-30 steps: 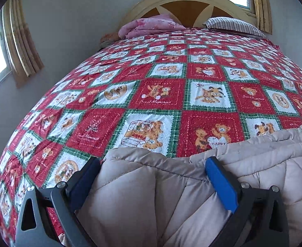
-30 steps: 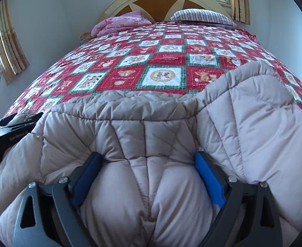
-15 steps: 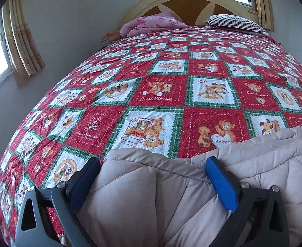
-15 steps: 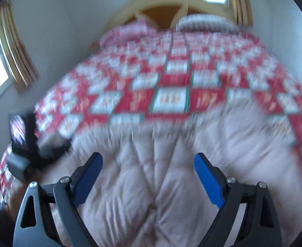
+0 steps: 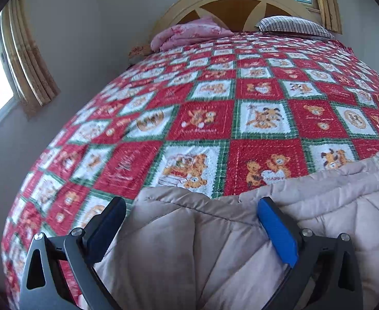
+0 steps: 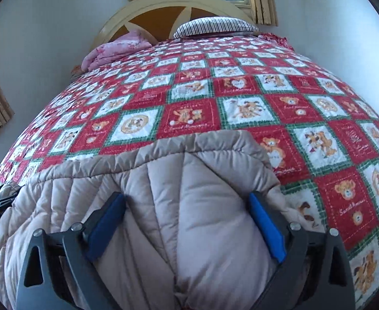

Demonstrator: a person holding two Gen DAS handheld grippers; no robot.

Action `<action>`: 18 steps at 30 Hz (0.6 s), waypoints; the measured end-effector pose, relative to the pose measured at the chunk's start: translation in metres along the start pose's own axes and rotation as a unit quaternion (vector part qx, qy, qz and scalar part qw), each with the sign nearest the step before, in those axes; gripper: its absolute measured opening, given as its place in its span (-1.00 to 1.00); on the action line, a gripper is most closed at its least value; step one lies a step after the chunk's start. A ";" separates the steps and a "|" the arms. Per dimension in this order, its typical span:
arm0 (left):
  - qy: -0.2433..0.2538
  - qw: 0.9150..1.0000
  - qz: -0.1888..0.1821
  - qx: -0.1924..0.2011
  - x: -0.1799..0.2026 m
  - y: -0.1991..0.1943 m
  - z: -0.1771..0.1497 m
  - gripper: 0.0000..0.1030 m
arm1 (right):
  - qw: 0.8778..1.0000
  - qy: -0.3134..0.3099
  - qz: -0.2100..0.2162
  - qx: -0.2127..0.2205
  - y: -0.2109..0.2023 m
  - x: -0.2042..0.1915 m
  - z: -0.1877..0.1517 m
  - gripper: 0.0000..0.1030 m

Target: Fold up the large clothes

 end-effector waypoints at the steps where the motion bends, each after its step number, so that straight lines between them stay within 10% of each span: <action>1: -0.003 1.000 -0.010 0.002 0.001 -0.010 0.004 0.98 | 1.000 0.003 0.002 -0.002 0.001 0.002 0.001 0.91; 9: 0.015 0.995 -0.079 0.065 0.059 -0.106 0.028 0.98 | 1.000 0.015 0.016 -0.010 0.004 0.009 -0.005 0.93; 18: 0.054 0.997 -0.054 0.031 0.097 -0.052 -0.015 0.98 | 1.000 0.019 0.020 -0.006 0.003 0.009 -0.003 0.93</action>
Point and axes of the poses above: each gripper's, at about its wrist camera, not at the fingertips, and y roughly the way its jaws point, x to its right, z to its top, the point moved 7 cm from there along y, roughly the way its jaws point, and after that the axes turned 1 degree about -z, right-handed, at the moved point
